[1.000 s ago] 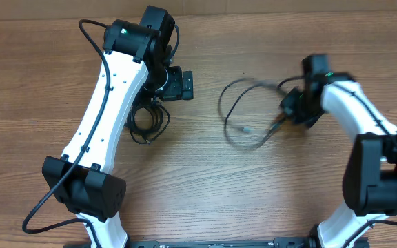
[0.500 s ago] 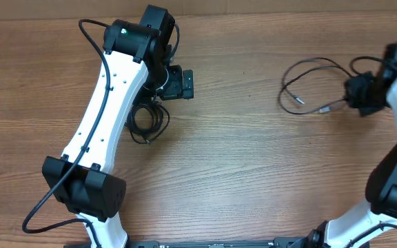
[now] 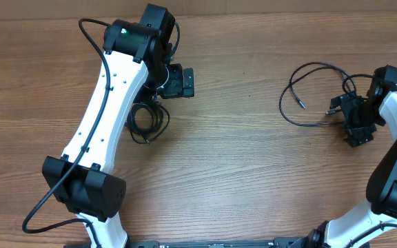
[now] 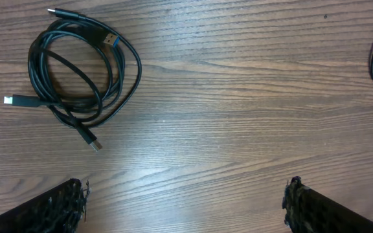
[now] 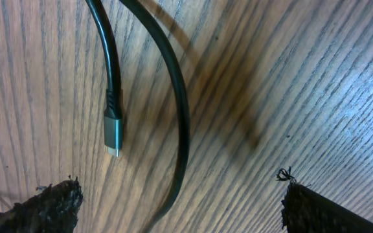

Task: Untangle cables
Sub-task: 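Move the held cable to the right edge and lower it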

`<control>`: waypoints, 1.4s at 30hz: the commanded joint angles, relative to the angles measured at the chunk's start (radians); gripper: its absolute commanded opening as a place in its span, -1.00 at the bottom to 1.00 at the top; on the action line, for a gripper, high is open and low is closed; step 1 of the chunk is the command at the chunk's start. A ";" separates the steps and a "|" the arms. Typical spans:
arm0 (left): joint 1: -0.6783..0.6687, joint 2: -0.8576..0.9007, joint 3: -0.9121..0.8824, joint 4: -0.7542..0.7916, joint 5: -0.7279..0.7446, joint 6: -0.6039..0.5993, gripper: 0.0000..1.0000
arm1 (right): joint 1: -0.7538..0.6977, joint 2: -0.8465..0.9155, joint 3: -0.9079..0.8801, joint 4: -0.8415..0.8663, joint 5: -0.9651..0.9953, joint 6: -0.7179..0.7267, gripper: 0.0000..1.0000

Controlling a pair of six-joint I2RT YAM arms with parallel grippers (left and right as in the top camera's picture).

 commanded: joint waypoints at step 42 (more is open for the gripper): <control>-0.005 0.010 -0.003 0.004 -0.008 -0.010 0.99 | 0.060 0.174 -0.006 0.422 -0.143 0.029 -0.92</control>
